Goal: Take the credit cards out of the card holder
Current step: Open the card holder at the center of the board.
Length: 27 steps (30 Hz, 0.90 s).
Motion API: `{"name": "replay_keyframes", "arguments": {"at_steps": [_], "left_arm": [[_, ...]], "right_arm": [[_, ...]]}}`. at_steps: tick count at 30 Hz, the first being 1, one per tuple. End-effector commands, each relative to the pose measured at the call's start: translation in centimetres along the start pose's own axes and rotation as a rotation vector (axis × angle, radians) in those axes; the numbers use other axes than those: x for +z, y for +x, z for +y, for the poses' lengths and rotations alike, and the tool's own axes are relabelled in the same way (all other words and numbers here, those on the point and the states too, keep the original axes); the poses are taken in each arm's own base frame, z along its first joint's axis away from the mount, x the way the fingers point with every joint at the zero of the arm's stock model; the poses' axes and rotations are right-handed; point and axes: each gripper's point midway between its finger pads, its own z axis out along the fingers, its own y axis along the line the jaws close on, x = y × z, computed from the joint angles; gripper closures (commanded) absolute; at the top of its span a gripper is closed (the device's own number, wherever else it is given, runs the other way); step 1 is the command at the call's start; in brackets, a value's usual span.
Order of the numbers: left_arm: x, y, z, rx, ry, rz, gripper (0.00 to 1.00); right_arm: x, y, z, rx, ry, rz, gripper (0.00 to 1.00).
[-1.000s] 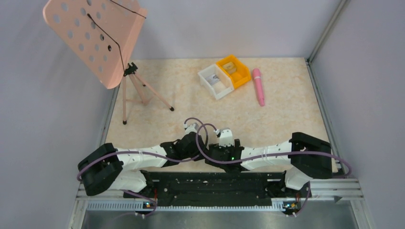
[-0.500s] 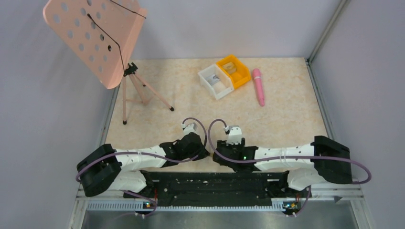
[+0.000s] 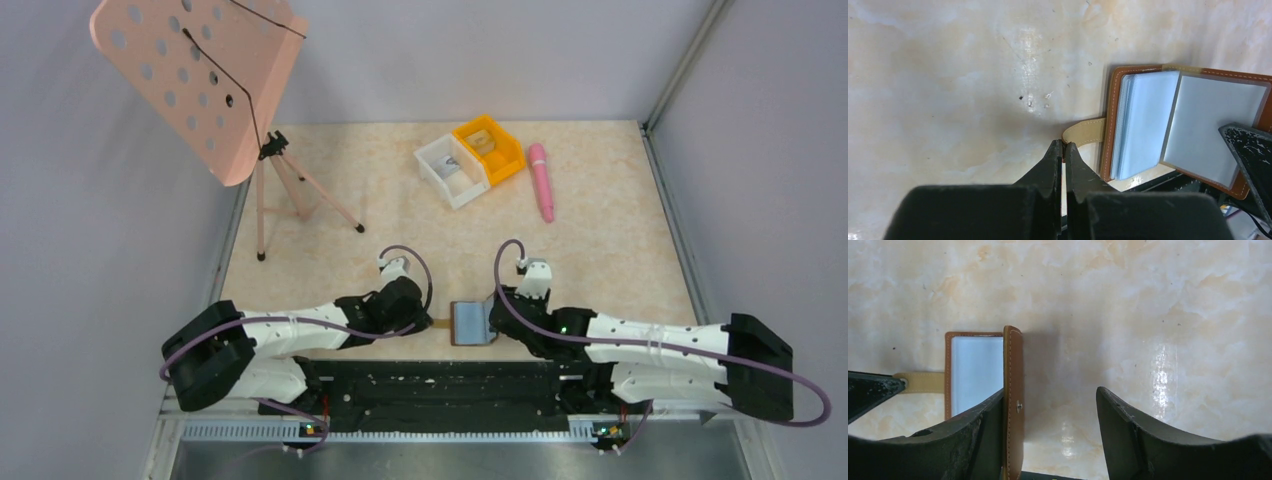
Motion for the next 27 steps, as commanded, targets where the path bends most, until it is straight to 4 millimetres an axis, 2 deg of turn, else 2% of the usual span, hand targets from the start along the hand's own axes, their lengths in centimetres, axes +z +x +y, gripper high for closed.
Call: {"name": "replay_keyframes", "arguments": {"at_steps": [1, 10, 15, 21, 27], "left_arm": [[-0.2, -1.8, -0.3, 0.02, -0.03, -0.064, 1.0], [-1.0, -2.8, 0.5, 0.031, -0.065, -0.106, 1.0], [-0.8, -2.6, 1.0, 0.024, -0.073, -0.103, 1.0], [-0.5, -2.0, 0.4, 0.015, -0.039, -0.076, 1.0], [-0.5, -2.0, 0.5, 0.017, -0.039, -0.077, 1.0]], "right_arm": [[-0.3, 0.2, -0.1, -0.006, -0.032, 0.008, 0.39], [-0.3, -0.4, 0.7, 0.018, -0.078, 0.01, 0.47], [0.7, -0.4, -0.4, 0.028, -0.042, 0.04, 0.52], [1.9, 0.9, -0.6, 0.052, -0.055, 0.085, 0.55], [4.0, 1.4, -1.2, 0.091, -0.067, 0.12, 0.58]]}}
